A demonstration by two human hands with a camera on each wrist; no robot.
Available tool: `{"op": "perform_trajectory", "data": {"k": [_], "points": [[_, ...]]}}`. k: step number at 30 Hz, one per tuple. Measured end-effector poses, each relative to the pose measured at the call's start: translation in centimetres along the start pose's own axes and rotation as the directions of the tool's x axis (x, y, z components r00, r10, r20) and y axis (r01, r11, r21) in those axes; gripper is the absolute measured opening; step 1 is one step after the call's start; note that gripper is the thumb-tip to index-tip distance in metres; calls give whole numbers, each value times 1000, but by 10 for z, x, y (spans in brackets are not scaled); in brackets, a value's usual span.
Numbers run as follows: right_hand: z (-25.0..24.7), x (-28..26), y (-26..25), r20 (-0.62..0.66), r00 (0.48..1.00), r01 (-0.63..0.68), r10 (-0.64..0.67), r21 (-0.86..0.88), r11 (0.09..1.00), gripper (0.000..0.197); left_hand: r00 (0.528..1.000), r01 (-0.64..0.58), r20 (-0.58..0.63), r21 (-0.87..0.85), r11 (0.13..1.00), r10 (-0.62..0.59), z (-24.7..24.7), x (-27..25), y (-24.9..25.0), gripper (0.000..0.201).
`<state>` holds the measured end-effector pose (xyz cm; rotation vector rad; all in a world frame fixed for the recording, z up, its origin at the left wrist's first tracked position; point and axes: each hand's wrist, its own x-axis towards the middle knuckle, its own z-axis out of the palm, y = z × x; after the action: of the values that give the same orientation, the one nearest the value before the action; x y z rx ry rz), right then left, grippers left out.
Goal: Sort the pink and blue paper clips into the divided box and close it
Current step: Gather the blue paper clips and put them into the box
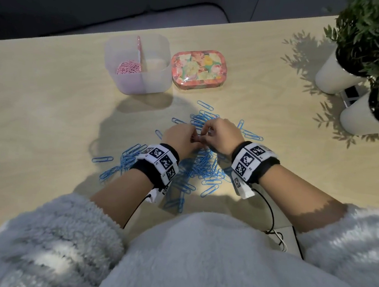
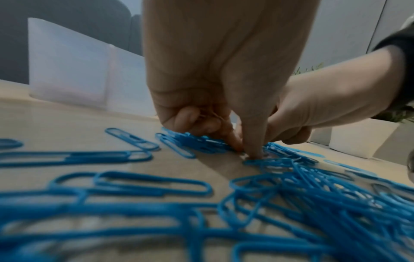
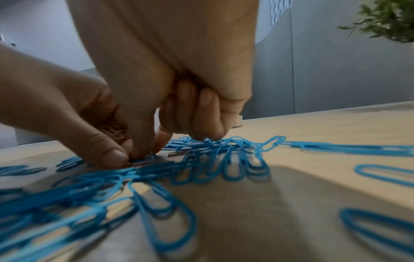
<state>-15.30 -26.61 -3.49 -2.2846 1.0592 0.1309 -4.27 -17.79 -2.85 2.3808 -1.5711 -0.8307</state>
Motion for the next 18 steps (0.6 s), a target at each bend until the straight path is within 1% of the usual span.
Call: {"op": "perform_trajectory", "data": {"k": [2,4,5,7,8,9,11,13,14,15,16,17,18], "points": [[0,3,2,17,1000,-1,1,-12,1000,5,998,63,-13,-52,997,-64,1,-2,-4,22],[-1,5,6,27,1000,-10,9,9,1000,11,994,106,-8,-97,990,-107,1,-2,-9,14],[-2,6,9,27,999,-20,18,57,998,15,995,102,-1,-106,989,-102,1,-2,-11,11],[-7,6,15,-3,998,-56,59,259,964,25,999,52,10,-101,993,-52,-1,-2,-11,10],[-11,6,19,-32,995,-76,96,392,917,28,1000,18,5,-86,996,-18,-2,-2,-10,13],[-15,4,22,-53,989,-92,140,525,846,28,1000,-12,-2,-66,998,11,-2,-2,-9,15],[-23,1,30,-44,973,-118,225,746,655,24,998,-55,-11,-26,998,55,-1,-1,-7,17],[-30,-1,37,-1,954,-141,299,880,453,22,995,-96,10,0,995,96,2,2,-6,15],[-34,-3,40,20,946,-146,325,917,370,24,994,-110,27,7,994,110,4,4,-5,14],[-35,-3,42,45,939,-157,340,938,309,26,992,-118,44,14,993,117,5,5,-5,14],[-36,-4,42,73,936,-177,345,944,280,27,991,-126,58,22,992,124,5,5,-6,16],[-35,-5,41,96,936,-202,339,935,292,27,989,-132,69,29,991,129,6,6,-6,18],[-32,-5,40,102,938,-223,331,909,352,27,988,-137,71,33,990,135,6,5,-7,20]]}}
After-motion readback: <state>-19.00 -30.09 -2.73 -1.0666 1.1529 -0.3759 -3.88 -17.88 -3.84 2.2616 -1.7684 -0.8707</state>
